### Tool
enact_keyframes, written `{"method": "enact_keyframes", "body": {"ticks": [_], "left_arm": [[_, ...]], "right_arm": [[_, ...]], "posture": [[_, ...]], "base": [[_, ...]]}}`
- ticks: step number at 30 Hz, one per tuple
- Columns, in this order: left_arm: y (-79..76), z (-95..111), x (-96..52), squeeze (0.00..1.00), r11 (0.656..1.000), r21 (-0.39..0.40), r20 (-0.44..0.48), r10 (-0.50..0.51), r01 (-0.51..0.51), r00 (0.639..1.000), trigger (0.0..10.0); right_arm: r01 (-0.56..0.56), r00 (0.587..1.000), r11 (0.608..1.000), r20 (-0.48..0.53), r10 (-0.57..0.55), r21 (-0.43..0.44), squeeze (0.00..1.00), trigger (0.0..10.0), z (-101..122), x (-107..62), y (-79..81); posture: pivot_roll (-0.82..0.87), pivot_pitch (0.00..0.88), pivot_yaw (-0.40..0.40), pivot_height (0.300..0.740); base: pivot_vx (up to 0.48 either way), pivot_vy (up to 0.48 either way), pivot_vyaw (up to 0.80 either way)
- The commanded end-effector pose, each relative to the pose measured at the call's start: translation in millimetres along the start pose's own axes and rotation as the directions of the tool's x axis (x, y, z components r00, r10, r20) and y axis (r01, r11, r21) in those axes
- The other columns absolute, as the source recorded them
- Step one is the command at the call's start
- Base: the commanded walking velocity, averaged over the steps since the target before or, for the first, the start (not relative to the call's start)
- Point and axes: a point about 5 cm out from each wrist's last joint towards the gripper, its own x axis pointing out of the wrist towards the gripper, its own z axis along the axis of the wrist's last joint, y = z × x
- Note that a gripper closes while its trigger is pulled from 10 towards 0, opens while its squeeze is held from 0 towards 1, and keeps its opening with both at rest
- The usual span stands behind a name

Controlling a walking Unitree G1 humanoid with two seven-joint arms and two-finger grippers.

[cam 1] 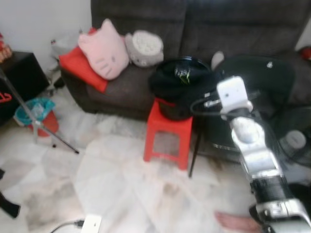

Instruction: Hang hanger

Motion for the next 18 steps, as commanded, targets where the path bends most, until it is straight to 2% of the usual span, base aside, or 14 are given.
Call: {"method": "enact_keyframes", "body": {"ticks": [1, 18], "left_arm": [[2.4, -6.8, -1.2, 0.00, 1.000, 0.008, -0.028, 0.005, -0.005, 1.000, 10.0], [3.1, -6.3, -1.1, 0.00, 1.000, 0.009, -0.026, 0.008, -0.007, 1.000, 10.0]], "right_arm": [[0.010, 0.999, 1.000, 0.042, -0.010, -0.003, 0.00, 10.0, 9.7, 2.8, -1.8], [0.001, 0.997, 1.000, 0.077, 0.001, -0.028, 0.00, 10.0, 15.0, 3.6, 0.3]], "posture": [[-0.03, 0.000, -0.012, 0.740], [-0.03, 0.000, -0.010, 0.740]], "base": [[-0.292, 0.000, 0.00], [-0.293, 0.000, 0.00]]}}
